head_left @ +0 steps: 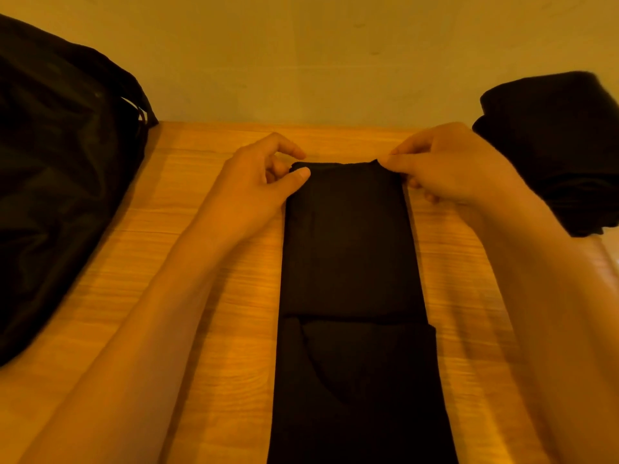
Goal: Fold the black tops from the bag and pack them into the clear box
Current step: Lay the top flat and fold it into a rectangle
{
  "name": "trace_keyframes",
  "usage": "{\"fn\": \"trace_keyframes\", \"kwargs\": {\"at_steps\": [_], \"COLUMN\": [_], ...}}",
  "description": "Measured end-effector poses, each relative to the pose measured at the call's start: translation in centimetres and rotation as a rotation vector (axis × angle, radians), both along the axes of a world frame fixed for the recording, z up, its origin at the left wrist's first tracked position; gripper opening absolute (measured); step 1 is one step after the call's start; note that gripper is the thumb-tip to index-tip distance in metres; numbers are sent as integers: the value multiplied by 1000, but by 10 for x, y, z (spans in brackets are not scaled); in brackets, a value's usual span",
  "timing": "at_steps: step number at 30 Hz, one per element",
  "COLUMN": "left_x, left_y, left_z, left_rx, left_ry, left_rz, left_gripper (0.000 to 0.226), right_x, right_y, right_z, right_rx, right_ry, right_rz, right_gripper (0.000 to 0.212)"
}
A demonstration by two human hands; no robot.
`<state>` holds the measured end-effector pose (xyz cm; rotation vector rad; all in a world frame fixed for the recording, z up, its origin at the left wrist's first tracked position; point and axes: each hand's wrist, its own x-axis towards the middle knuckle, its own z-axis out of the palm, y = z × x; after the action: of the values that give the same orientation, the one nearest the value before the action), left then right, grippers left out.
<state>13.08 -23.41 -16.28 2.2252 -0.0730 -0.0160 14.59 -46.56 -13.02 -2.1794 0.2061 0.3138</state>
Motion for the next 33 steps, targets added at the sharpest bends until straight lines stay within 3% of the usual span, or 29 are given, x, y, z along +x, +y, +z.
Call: {"fn": "trace_keyframes", "kwargs": {"at_steps": [7,12,18,21,27,33], "left_x": [-1,-9,-49,-78,-109,-118], "left_y": [-10,-12,0,7,17,21], "left_z": [4,14,32,30,8,1], "left_rx": [-134,-282,-388,-346,-82,17], "left_ry": [13,48,-46,-93,-226,-233], "left_rz": [156,231,80,10,-194,-303], "left_gripper": [13,10,32,34,34,23], "right_x": [-7,-19,-61,-86,-119,-128], "right_y": [-6,-9,-22,-29,-38,-40], "right_z": [-5,-1,3,4,-6,-21], "right_rx": [114,212,221,140,-78,-294], "right_ry": [-52,-119,-388,-476,-606,-767], "right_rz": [-76,-92,102,208,453,575], "right_gripper": [2,9,25,30,36,39]}}
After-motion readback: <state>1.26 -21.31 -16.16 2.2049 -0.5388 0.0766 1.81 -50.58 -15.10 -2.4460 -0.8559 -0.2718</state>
